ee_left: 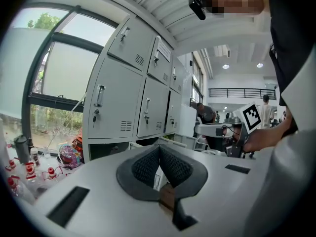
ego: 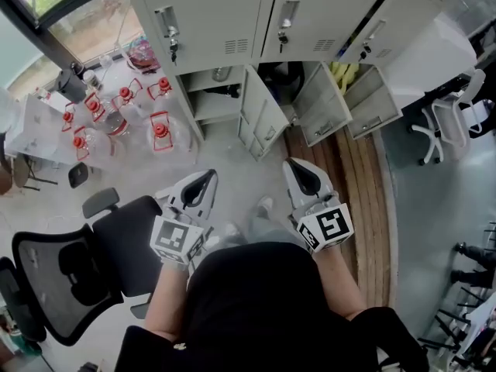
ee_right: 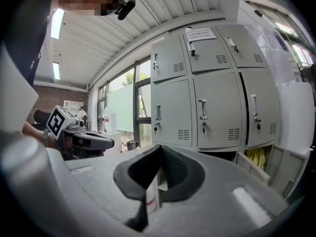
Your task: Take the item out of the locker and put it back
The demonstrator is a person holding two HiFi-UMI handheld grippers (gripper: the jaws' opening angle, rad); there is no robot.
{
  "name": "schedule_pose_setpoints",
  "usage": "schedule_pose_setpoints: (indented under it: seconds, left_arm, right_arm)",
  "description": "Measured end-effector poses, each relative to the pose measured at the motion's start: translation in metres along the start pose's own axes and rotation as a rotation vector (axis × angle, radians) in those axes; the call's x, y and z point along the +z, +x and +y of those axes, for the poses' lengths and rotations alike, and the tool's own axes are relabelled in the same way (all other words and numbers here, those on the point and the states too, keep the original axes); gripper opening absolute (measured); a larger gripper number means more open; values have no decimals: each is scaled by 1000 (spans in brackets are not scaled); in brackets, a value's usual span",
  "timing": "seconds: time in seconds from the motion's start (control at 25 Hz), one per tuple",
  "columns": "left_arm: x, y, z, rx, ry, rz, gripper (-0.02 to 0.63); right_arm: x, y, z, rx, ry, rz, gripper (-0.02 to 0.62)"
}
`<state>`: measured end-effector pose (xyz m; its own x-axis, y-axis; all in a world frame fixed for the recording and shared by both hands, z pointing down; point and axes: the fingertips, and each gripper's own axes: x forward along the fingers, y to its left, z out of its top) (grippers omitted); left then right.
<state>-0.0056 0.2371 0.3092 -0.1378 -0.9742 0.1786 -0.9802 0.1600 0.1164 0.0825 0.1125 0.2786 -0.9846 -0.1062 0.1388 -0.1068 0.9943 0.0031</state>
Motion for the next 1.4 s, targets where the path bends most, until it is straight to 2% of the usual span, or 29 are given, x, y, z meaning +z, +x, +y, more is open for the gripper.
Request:
schedule_pose_setpoints:
  seconds: [0.32, 0.6, 0.76, 1.04, 1.16, 1.4]
  left_arm:
    - [-2, 64, 26, 72, -28, 50, 11]
    - [-10, 112, 43, 172, -49, 100, 12]
    - [-19, 132, 50, 208, -56, 126, 12]
    - [-39, 159, 76, 263, -38, 170, 12]
    - [-52, 169, 92, 256, -46, 198, 14]
    - [-75, 188, 126, 186, -62, 270, 14]
  right_arm:
    - [-7, 37, -56, 39, 36, 3, -3]
    - [-12, 56, -97, 81, 77, 15, -3]
    - [-17, 66, -110, 109, 87, 32, -3]
    - [-25, 80, -119, 91, 120, 73, -3]
    - [-29, 88, -117, 62, 138, 88, -3]
    - [-38, 113, -109, -7, 182, 122, -3]
